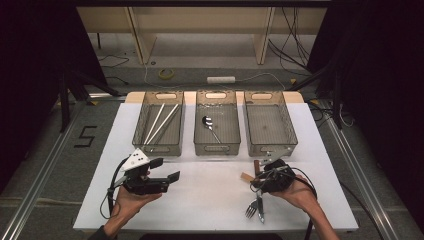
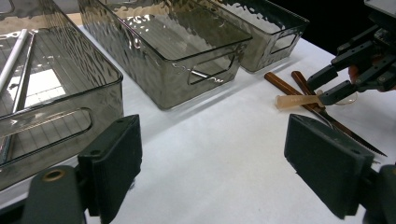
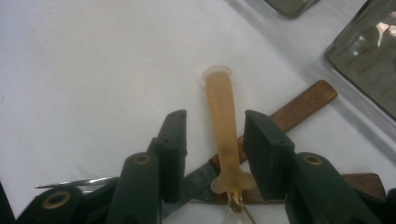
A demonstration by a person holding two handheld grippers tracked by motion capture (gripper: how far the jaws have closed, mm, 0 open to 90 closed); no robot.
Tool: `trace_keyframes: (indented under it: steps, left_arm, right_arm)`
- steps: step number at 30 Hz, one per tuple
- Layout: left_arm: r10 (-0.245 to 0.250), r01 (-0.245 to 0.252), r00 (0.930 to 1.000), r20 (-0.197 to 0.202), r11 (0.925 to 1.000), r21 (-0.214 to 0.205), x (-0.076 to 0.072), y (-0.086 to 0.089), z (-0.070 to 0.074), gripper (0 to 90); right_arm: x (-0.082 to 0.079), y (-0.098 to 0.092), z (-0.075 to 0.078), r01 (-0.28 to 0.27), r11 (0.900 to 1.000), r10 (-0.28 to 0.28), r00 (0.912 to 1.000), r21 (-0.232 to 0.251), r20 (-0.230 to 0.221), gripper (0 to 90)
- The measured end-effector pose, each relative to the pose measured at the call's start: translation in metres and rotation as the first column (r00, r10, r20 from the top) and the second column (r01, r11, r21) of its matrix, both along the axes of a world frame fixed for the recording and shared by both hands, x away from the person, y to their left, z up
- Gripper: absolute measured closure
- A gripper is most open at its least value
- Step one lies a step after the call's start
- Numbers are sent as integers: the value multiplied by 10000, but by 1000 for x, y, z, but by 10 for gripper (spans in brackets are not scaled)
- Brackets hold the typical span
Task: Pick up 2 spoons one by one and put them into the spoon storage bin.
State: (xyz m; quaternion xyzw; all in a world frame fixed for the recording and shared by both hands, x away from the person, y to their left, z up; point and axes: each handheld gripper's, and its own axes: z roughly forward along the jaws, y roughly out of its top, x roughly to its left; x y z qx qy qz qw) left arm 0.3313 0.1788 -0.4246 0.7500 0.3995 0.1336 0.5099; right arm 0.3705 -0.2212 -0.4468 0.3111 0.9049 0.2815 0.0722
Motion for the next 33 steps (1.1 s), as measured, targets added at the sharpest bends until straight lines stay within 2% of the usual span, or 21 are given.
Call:
trace_keyframes:
  steps: [7,18,25,29,33]
  left_arm:
    - [-11,11,10000,-50,10000,-23,0,0,0,185]
    - [-78,78,9999,-83,10000,6,0,0,0,185]
    - [-103,103,9999,-81,9999,33,0,-1,0,185]
    - [-96,97,9999,-113,9999,65,0,-1,0,185]
    - [-119,121,9998,-153,9999,114,0,-2,-1,185]
  right_arm:
    - [5,6,-3,-219,9992,221,9997,-346,44,633]
    - [14,18,-9,-334,9940,313,9993,-1041,-222,659]
    - [17,22,-11,-437,9909,388,9984,-1273,-405,691]
    - [18,26,-12,-565,9864,525,9982,-1546,-298,721]
    - [19,26,-12,-539,9862,494,9983,-1563,-324,737]
